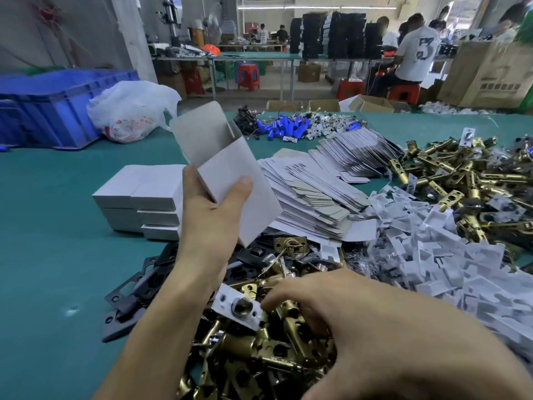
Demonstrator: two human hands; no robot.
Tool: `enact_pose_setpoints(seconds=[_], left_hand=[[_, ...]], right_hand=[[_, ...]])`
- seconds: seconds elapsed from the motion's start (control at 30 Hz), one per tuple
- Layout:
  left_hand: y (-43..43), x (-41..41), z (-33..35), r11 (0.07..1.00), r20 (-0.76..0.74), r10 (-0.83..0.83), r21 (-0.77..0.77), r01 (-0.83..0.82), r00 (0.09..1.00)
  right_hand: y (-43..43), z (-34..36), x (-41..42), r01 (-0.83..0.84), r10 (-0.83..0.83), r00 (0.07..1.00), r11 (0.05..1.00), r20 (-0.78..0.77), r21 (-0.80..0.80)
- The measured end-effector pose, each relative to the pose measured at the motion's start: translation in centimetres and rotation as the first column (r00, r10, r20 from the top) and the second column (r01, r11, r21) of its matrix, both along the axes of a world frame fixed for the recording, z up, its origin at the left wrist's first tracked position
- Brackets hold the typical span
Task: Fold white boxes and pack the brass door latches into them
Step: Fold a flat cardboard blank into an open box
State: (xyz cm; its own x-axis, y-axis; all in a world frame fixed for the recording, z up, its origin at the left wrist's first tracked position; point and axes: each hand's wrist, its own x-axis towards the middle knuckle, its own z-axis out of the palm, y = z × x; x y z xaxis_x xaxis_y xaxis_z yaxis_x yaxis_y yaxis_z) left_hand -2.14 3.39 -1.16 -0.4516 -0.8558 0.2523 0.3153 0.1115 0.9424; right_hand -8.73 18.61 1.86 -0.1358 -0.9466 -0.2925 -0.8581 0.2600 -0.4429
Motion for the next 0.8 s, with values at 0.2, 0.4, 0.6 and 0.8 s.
enact_pose_setpoints(seconds=[0.2, 0.4, 0.6, 0.8], left_hand=[[-0.1, 0.2, -0.2, 0.983, -0.015, -0.171, 0.072, 0.171, 0.985], [-0.3, 0.1, -1.3, 0.97, 0.132, -0.214, -0.088, 0.226, 0.968], [-0.2, 0.7, -0.9, 0.938, 0.257, -0.251, -0.173, 0.3, 0.933], [0.6, 0.8, 0.0, 0.922, 0.2, -0.321, -0.157, 0.354, 0.926]], right_hand=[[2.8, 1.4, -1.0, 0.021, -0.02, 1.0, 0.986, 0.008, -0.166], [2.3, 0.1, -2.9, 0.195, -0.067, 0.957, 0.87, 0.283, -0.453], [0.3, -1.8, -4.2, 0.397, -0.088, 0.881, 0.673, 0.466, -0.624], [1.2, -0.4, -4.0, 0.532, 0.058, 0.797, 0.404, 0.601, -0.744]])
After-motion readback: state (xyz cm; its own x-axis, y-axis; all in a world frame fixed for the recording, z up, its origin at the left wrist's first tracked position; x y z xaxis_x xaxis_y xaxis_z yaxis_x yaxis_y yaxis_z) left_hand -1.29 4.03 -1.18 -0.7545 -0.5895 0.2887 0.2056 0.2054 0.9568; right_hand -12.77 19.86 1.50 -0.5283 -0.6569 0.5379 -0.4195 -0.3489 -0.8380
